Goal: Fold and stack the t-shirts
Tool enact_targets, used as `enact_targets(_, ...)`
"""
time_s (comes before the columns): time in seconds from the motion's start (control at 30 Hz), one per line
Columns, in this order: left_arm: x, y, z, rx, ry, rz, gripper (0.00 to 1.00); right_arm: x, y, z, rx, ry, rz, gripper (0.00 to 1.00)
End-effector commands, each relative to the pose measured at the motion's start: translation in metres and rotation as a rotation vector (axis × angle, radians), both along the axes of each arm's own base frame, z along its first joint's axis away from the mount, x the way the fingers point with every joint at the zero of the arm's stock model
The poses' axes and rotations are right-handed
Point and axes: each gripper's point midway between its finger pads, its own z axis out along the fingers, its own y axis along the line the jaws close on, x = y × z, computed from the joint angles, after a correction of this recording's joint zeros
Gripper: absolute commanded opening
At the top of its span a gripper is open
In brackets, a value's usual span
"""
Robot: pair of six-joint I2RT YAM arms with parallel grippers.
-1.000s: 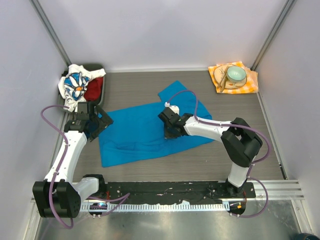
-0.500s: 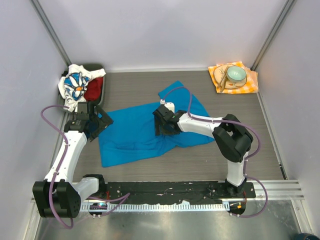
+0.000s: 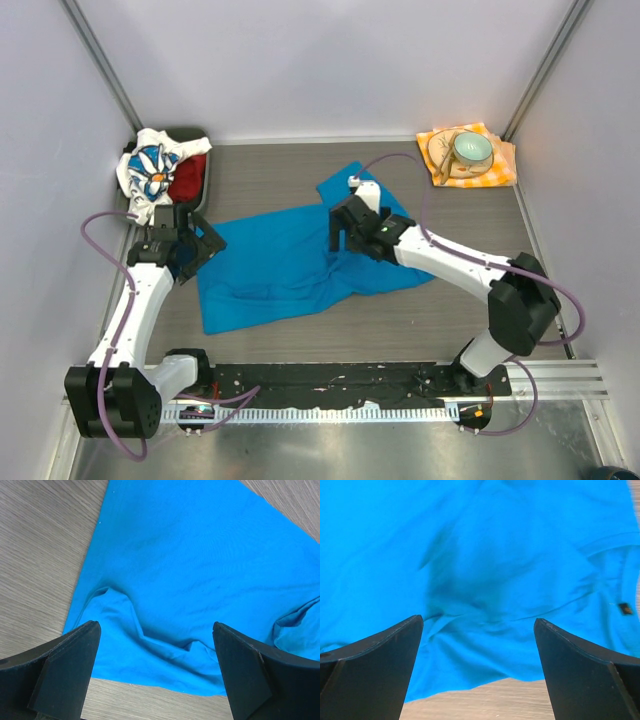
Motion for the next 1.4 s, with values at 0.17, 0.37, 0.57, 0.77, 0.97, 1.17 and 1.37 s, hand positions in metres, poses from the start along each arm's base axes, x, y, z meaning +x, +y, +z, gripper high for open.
enact_targets(0.17, 0.003, -0.002, 0.025, -0.004, -0.067, -0.026, 1.00, 0.003, -0.094, -0.059, -0.007, 0.123, -0.168, 1.00)
enact_targets(0.37, 0.001, -0.003, 0.025, -0.009, -0.063, -0.030, 1.00, -0.005, -0.106, -0.072, 0.038, 0.165, -0.201, 1.00)
enact_targets(0.57, -0.001, -0.006, 0.020, -0.024, -0.048, -0.039, 1.00, -0.018, -0.124, -0.093, 0.032, 0.225, -0.254, 1.00)
enact_targets(0.77, -0.001, -0.006, 0.016, -0.025, -0.037, -0.043, 1.00, -0.028, -0.166, -0.115, -0.030, 0.285, -0.413, 1.00)
enact_targets(0.97, -0.001, -0.007, 0.011, -0.024, -0.020, -0.046, 1.00, -0.040, -0.204, -0.125, -0.117, 0.321, -0.524, 1.00)
enact_targets(1.17, -0.002, -0.007, 0.007, -0.028, -0.011, -0.047, 1.00, -0.061, -0.225, -0.113, -0.152, 0.316, -0.591, 1.00)
enact_targets(1.37, -0.005, -0.022, 0.005, -0.091, -0.009, -0.086, 1.00, -0.045, -0.213, -0.067, -0.034, 0.198, -0.556, 1.00)
